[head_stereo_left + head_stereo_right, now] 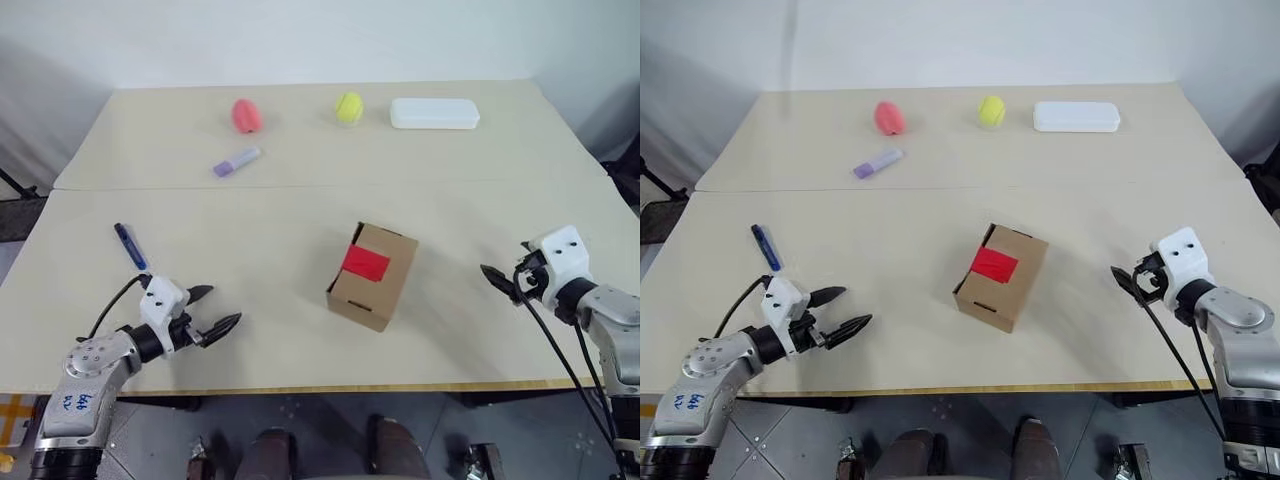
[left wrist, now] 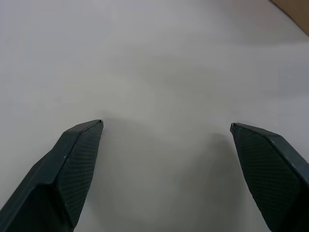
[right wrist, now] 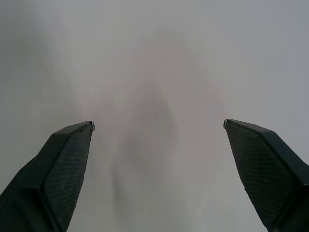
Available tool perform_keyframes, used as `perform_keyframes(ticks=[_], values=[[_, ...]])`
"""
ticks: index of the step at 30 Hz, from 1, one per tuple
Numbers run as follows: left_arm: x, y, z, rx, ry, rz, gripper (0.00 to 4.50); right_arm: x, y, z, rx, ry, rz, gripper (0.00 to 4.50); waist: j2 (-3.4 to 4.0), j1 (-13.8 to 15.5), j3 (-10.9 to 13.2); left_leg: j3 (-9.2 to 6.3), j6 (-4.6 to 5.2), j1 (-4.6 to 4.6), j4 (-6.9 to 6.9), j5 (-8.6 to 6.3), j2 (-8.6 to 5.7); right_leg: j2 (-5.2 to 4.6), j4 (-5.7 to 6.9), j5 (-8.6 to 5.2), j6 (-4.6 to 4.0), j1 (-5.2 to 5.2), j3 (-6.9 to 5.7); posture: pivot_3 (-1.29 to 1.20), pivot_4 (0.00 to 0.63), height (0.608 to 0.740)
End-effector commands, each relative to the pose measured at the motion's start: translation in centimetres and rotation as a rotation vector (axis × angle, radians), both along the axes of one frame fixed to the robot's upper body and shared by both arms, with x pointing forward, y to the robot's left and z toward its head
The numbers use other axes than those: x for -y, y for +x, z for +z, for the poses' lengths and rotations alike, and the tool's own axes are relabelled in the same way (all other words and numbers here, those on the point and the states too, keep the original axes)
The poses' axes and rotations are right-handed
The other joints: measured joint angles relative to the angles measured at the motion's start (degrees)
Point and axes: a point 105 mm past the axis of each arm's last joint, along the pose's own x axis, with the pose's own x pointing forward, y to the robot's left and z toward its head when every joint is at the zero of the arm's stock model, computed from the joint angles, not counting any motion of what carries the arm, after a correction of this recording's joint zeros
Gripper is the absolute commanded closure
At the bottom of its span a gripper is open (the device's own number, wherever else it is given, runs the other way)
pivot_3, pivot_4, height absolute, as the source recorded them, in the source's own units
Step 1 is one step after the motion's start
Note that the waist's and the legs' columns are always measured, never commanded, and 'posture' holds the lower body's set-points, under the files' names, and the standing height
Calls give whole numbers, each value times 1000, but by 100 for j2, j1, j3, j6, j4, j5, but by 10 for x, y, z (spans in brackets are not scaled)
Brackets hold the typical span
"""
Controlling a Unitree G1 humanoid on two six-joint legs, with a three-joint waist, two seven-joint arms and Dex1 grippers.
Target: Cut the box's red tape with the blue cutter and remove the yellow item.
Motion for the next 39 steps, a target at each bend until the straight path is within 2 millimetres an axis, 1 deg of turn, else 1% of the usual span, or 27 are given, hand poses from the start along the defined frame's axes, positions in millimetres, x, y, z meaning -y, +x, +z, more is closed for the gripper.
perform_keyframes(ticks=[1,3,6,9,11,12,14,16,17,20,21,25,26,28,30,32,34,36,39], values=[[8,3,6,34,5,-16,20,-3,-1,11,38,-11,-3,0,0,0,0,0,0,0,0,0,0,0,0,0,0,0,0,0,150,740],[9,5,4,20,4,3,20,-2,-1,10,26,7,-28,0,-1,-2,0,0,0,0,0,0,0,0,0,0,1,0,0,0,150,740],[9,11,2,-16,17,44,20,-7,-2,7,-4,-3,-46,0,0,-1,0,0,0,0,1,0,0,0,2,0,1,0,0,0,150,740],[17,13,9,31,17,23,20,-14,-2,7,-18,-18,-45,0,0,-3,0,0,0,1,3,0,0,0,5,1,1,0,0,0,150,740],[29,13,17,45,-44,-36,20,-25,-1,11,-20,-13,11,0,-1,-1,0,0,-1,0,3,0,0,0,4,1,1,0,0,0,150,740],[31,15,17,49,-46,-43,202,-29,-1,11,-26,-19,29,179,-1,-2,1,0,-1,0,4,0,0,0,4,1,1,-1,0,0,150,740],[32,17,17,43,-37,-44,638,-32,-2,10,-46,-23,43,657,-2,-2,1,0,-1,-1,5,0,0,0,4,1,2,-1,0,0,150,740],[36,15,18,28,-57,-65,1257,-39,-1,15,-27,-1,67,1354,-2,-2,1,0,-1,-1,4,0,0,0,4,1,2,-1,0,0,150,740],[38,12,17,10,-65,-89,1547,-43,0,17,-19,9,82,1637,-2,-4,1,0,0,-1,4,0,0,0,4,1,2,-1,0,0,150,740],[45,-9,7,-106,-81,-191,2547,-55,5,23,-1,6,135,2755,-10,-41,6,3,-1,-1,4,-2,0,0,4,2,3,-4,0,0,150,740],[45,-13,5,-150,-89,-204,2867,-57,9,24,2,4,145,3129,-10,-40,6,4,-1,-1,3,-2,2,0,4,2,3,-5,0,0,150,740],[47,-32,6,-307,-128,-300,4145,-70,47,47,61,23,191,4497,-14,-83,15,10,0,0,14,-3,4,0,7,2,2,-5,0,0,150,740],[52,-40,7,-354,-153,-339,4473,-74,54,51,69,31,206,4500,-13,-87,16,11,0,2,17,-3,4,0,11,2,2,-4,1,0,150,740],[62,-56,8,-452,-193,-420,4494,-83,67,55,68,42,247,4500,-18,-102,19,7,1,0,14,-3,5,0,14,2,1,-6,1,0,150,740],[70,-62,9,-487,-207,-463,4494,-92,78,55,38,39,292,4500,-23,-87,23,4,2,-4,10,-5,5,0,17,2,2,-11,0,0,150,740],[83,-66,10,-513,-231,-510,4494,-106,88,51,-26,38,351,4500,-24,-100,24,5,-1,-5,11,-8,5,0,17,2,2,-13,-1,0,150,740],[94,-66,11,-518,-244,-541,4494,-114,95,45,-114,29,374,4500,-24,-116,25,6,-2,-6,12,-9,5,0,16,3,3,-13,-3,0,150,740],[105,-61,13,-502,-262,-550,4494,-122,100,41,-175,23,400,4500,-25,-130,26,3,-2,-9,12,-8,5,0,16,4,4,-14,-7,0,150,740],[122,-51,12,-459,-271,-562,4494,-135,100,35,-268,10,464,4500,-26,-164,26,1,-5,-9,16,-8,5,0,21,5,7,-13,-12,0,150,740]])
